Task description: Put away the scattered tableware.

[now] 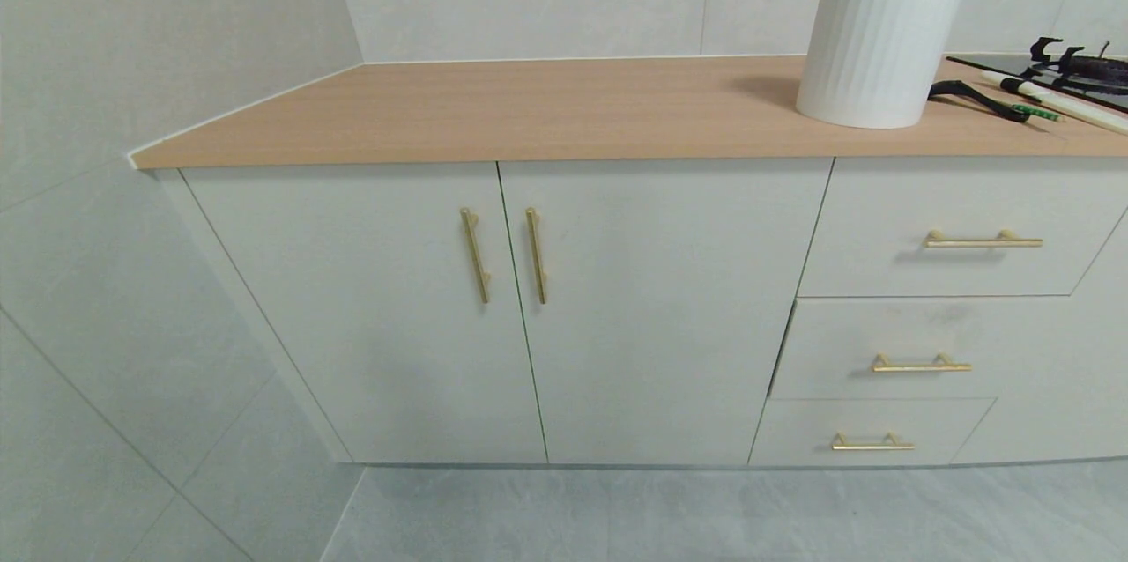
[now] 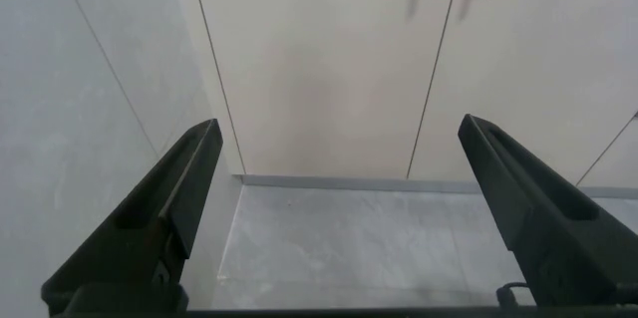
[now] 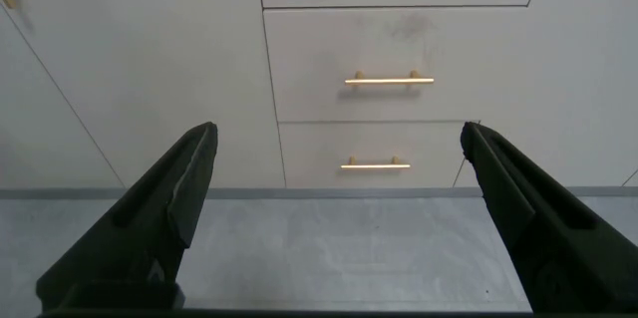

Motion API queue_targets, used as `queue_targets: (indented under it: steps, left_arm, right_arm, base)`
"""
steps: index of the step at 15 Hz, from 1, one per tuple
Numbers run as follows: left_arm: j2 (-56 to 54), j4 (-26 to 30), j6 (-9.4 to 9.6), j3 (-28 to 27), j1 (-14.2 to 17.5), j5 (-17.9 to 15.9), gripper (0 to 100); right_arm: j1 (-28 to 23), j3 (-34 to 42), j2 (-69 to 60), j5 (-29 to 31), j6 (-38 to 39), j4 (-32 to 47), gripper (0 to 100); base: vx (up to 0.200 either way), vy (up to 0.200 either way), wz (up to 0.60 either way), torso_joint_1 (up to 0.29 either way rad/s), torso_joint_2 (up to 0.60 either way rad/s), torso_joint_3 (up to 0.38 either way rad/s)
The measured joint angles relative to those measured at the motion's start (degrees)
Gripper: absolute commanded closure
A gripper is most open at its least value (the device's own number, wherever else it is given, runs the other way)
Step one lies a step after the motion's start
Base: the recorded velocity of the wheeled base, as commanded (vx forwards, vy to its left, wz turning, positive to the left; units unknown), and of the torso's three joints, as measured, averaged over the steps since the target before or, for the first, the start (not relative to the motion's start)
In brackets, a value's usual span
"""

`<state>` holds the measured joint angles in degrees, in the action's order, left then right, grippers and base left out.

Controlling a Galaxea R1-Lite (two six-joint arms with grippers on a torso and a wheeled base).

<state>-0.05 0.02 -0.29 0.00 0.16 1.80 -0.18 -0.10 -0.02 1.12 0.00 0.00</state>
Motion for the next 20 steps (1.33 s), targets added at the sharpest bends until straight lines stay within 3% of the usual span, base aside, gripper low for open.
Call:
queue_targets:
  steps: [5, 9, 20]
  left_arm:
    - [-0.02, -0.02, 0.0, 0.0, 0.0, 0.0, 0]
    - [-0.02, -0.02, 1.16, -0.02, 0.05, -0.06, 0]
    - [-0.02, -0.02, 0.98, 0.0, 0.0, -0.06, 0]
  right_arm:
    - [0.0, 0.0, 0.0, 0.0, 0.0, 0.02, 0]
    - [0.0, 0.0, 0.0, 0.02, 0.02, 0.05, 0]
    - [0.0, 0.0, 0.02, 0.02, 0.0, 0.1, 0]
  base:
    - [0.0, 0.0, 0.0, 0.0, 0.0, 0.0]
    - [0.0, 0.0, 0.0, 0.0, 0.0, 0.0]
    - [0.0, -0.2, 0.0, 0.001, 0.0, 0.002]
